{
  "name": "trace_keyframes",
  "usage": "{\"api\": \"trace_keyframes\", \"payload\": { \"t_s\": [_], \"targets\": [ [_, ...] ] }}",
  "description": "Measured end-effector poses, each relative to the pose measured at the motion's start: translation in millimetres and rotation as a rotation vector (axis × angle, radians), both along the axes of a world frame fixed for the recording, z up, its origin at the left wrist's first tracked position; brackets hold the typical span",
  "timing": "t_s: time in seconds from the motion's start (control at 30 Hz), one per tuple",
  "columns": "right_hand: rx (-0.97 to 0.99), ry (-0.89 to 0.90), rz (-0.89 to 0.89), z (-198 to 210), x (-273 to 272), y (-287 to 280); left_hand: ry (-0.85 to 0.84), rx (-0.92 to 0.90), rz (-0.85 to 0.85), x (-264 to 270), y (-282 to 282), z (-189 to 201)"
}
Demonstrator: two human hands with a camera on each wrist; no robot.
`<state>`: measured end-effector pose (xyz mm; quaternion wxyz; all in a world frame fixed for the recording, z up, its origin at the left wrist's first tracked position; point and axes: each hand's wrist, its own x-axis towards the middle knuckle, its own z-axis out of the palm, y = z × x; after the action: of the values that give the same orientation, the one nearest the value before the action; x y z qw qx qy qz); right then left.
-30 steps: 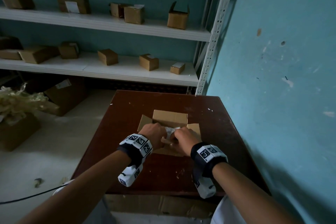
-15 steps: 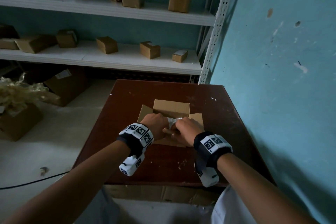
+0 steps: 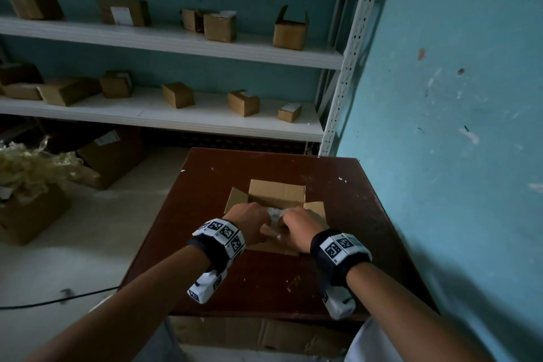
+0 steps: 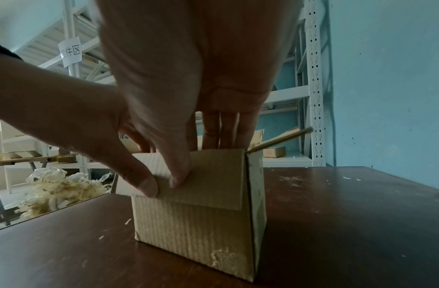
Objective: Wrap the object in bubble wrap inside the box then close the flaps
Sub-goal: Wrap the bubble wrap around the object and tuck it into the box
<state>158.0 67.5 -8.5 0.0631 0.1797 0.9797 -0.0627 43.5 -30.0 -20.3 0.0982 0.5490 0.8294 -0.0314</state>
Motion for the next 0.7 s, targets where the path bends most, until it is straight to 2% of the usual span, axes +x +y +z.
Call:
{"api": "trace_keyframes", "payload": {
  "t_s": [0.7],
  "targets": [
    [-0.083, -0.151, 0.071, -1.8, -17.0, 21.3, 0.02, -0.149, -0.046, -5.0, 18.0, 5.6]
  ]
}}
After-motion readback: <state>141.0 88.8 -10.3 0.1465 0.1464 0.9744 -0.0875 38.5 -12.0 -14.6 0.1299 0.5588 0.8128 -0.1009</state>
